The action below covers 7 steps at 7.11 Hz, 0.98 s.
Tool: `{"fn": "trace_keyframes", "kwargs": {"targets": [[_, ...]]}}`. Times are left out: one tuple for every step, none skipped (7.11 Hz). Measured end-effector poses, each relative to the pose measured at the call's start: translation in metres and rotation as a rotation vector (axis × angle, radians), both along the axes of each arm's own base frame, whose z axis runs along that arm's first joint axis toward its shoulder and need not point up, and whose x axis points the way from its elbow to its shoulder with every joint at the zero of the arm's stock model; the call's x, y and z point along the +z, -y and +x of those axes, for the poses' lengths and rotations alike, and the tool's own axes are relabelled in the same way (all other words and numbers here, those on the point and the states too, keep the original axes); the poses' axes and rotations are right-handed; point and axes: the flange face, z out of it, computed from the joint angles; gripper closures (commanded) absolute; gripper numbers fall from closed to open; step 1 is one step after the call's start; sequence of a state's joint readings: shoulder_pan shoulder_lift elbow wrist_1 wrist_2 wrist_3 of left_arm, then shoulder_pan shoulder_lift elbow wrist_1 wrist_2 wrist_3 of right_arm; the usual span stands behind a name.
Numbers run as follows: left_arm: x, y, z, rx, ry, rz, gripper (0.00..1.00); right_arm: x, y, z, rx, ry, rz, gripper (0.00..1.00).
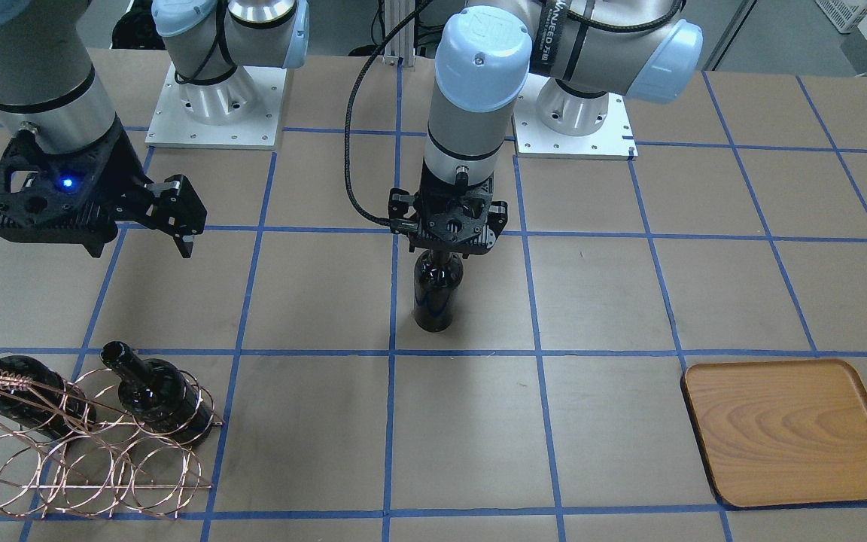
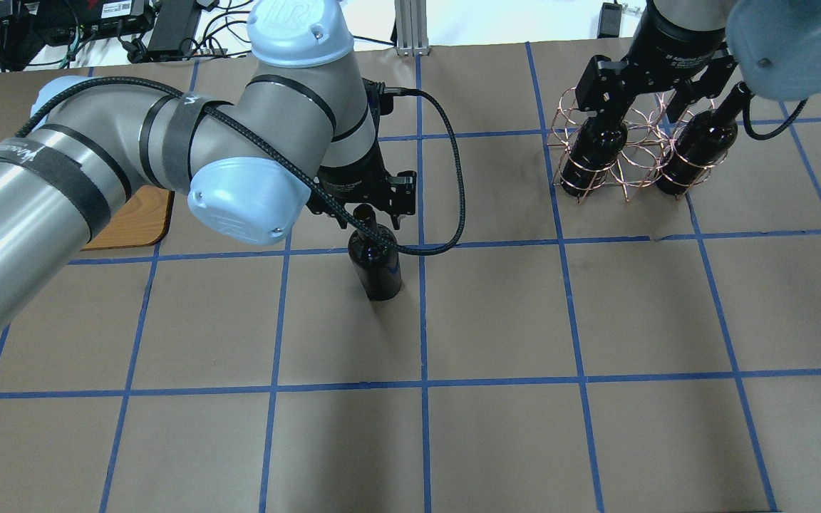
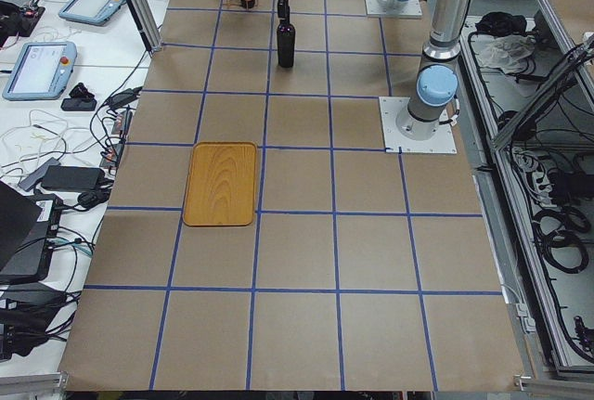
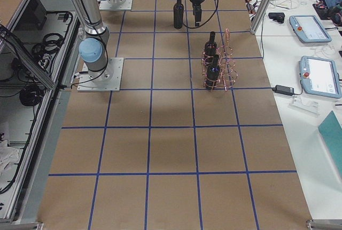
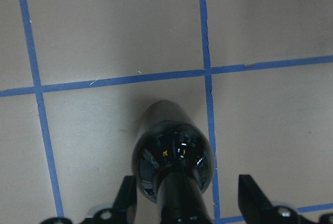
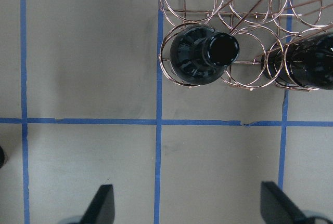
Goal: Take wine from basket and place on tray
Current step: 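Lower the left gripper and grasp the bottle neck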
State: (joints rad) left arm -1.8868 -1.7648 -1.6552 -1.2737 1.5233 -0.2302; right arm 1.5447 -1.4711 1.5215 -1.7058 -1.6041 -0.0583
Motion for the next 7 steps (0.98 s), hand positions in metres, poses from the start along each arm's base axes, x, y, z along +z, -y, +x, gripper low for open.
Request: {"fn": "trace_keyframes", "kwargs": {"targets": [[-0.0006, 0.0004, -0.0002, 0.000, -0.001, 0.000, 0.47, 0.0002, 0.0000, 0.0000, 0.000, 0.000, 0.000, 0.00], [-0.0008, 0.0006, -0.0002, 0.000, -0.003, 0.001, 0.55, 0.0001, 0.0000, 0.0000, 0.000, 0.000, 0.000, 0.00], [-0.0009, 0.0008, -0.0001, -0.002, -0.004, 0.001, 0.59, 0.0000, 0.0000, 0.0000, -0.001, 0.000, 0.000, 0.00], [-0.0010, 0.0005, 0.0001, -0.002, -0.004, 0.002, 0.63, -0.0001, 0.0000, 0.0000, -0.001, 0.000, 0.000, 0.00], [-0.0011, 0.0002, 0.0003, 0.000, -0.004, 0.005, 0.63, -0.0001, 0.0000, 0.0000, -0.001, 0.000, 0.000, 0.00], [-0.0010, -0.0001, 0.0004, 0.000, -0.003, 0.006, 0.66, -0.0001, 0.0000, -0.0001, -0.002, 0.000, 0.000, 0.00], [-0.0009, -0.0003, 0.0005, -0.001, -0.003, 0.006, 0.76, -0.0001, 0.0000, 0.0000, -0.002, 0.000, 0.000, 0.00]]}}
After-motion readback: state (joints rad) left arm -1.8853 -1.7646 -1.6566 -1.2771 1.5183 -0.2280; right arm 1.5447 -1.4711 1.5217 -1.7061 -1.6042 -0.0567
